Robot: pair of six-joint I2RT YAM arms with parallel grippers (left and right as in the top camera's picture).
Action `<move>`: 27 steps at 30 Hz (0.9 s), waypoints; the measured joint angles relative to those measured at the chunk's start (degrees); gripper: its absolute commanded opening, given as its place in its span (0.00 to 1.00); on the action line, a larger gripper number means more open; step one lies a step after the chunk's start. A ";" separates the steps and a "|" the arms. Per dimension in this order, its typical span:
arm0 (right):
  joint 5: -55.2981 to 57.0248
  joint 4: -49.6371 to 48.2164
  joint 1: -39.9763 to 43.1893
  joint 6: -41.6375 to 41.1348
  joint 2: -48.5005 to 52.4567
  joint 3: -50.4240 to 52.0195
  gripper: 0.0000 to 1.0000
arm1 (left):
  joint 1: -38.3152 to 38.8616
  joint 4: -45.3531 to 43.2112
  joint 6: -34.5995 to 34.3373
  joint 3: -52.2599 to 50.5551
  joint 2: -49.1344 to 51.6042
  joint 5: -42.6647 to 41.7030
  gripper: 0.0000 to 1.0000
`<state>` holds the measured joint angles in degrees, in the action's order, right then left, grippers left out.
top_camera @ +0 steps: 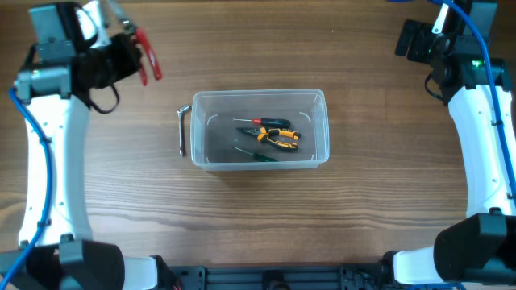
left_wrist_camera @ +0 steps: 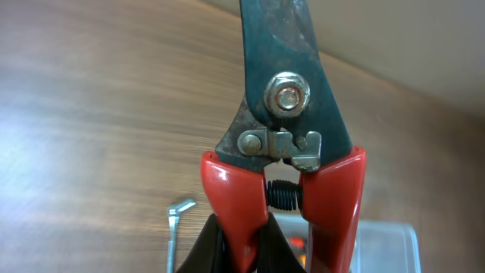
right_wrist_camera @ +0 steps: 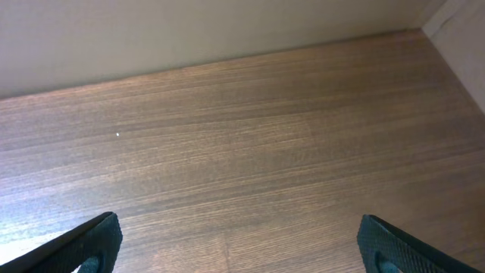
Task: Pack container
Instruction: 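Lift the snips and carry them over the container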
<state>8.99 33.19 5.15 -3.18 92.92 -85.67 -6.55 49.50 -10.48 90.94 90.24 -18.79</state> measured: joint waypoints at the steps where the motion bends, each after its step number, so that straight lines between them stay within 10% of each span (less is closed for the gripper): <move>1: 0.00 0.00 0.00 0.00 0.00 0.00 1.00 | 1.95 0.00 2.38 0.00 -0.42 -0.13 0.04; 10: 0.00 0.00 0.00 0.00 0.00 0.00 1.00 | 19.67 0.46 25.38 0.00 -0.57 -0.92 0.17; 19: 0.00 0.00 0.00 0.00 0.00 0.00 1.00 | 27.98 4.52 52.06 0.00 -0.57 -1.05 0.04; 27: 0.00 0.00 0.00 0.00 0.00 0.00 1.00 | 28.41 4.55 61.02 0.00 1.84 -1.05 0.04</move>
<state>8.99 33.19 5.15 -3.18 92.92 -85.67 21.87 54.04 50.54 90.94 92.07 -19.84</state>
